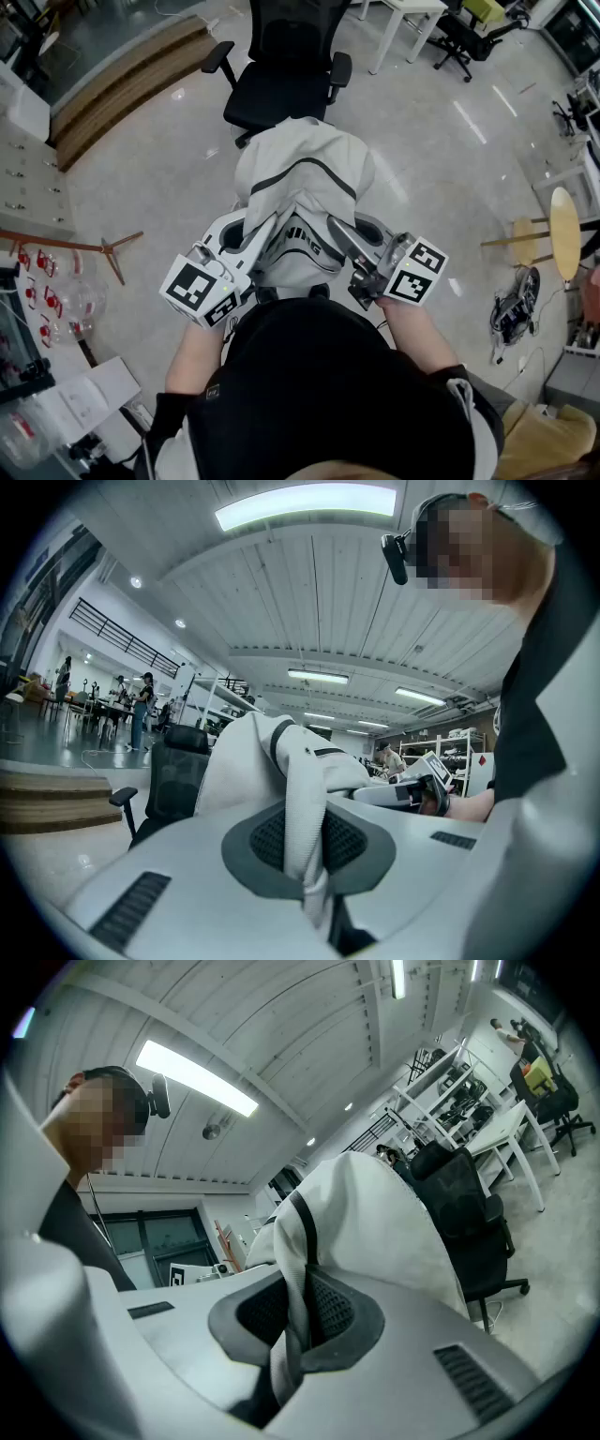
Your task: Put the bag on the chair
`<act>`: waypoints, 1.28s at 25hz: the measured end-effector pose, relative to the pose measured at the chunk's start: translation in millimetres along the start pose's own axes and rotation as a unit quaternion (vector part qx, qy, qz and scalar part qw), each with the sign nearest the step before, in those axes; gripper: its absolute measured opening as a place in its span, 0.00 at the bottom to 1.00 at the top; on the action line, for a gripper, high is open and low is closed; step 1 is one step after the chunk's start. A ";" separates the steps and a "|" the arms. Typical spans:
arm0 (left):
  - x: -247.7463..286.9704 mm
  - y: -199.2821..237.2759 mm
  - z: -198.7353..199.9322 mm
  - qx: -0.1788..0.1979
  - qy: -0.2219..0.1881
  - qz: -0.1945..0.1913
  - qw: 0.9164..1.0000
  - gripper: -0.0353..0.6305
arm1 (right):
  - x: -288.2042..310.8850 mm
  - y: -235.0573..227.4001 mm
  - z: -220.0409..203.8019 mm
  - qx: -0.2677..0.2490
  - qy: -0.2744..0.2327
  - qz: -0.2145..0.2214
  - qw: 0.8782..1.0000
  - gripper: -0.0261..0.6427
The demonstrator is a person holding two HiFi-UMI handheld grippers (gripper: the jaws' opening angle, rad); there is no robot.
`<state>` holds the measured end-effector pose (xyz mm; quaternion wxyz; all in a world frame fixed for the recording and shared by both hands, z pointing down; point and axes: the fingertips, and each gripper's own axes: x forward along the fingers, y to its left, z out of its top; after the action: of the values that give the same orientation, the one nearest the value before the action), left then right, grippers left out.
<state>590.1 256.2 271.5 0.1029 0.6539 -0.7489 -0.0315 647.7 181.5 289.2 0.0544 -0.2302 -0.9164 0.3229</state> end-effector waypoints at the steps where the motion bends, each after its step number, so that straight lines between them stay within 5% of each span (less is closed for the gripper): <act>1: 0.8 0.8 -0.4 0.001 0.002 0.000 1.000 0.09 | 0.5 -1.1 -0.6 0.001 0.001 -0.001 1.000 0.09; 19: 10.8 -12.9 -5.4 0.002 0.008 0.012 1.000 0.09 | -15.5 -6.0 -2.8 -0.001 0.012 0.006 1.000 0.09; 25: 43.0 -80.1 -14.5 0.008 0.010 0.025 1.000 0.09 | -91.4 -8.9 3.4 0.000 0.012 0.020 1.000 0.09; 32: 60.4 -99.0 -28.9 -0.020 0.023 0.016 0.999 0.09 | -115.5 -18.2 3.7 0.005 0.011 0.015 1.000 0.09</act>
<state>684.6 185.1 288.5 0.1335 0.6399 -0.7562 -0.0301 742.4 114.1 303.1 0.0613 -0.2470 -0.9105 0.3259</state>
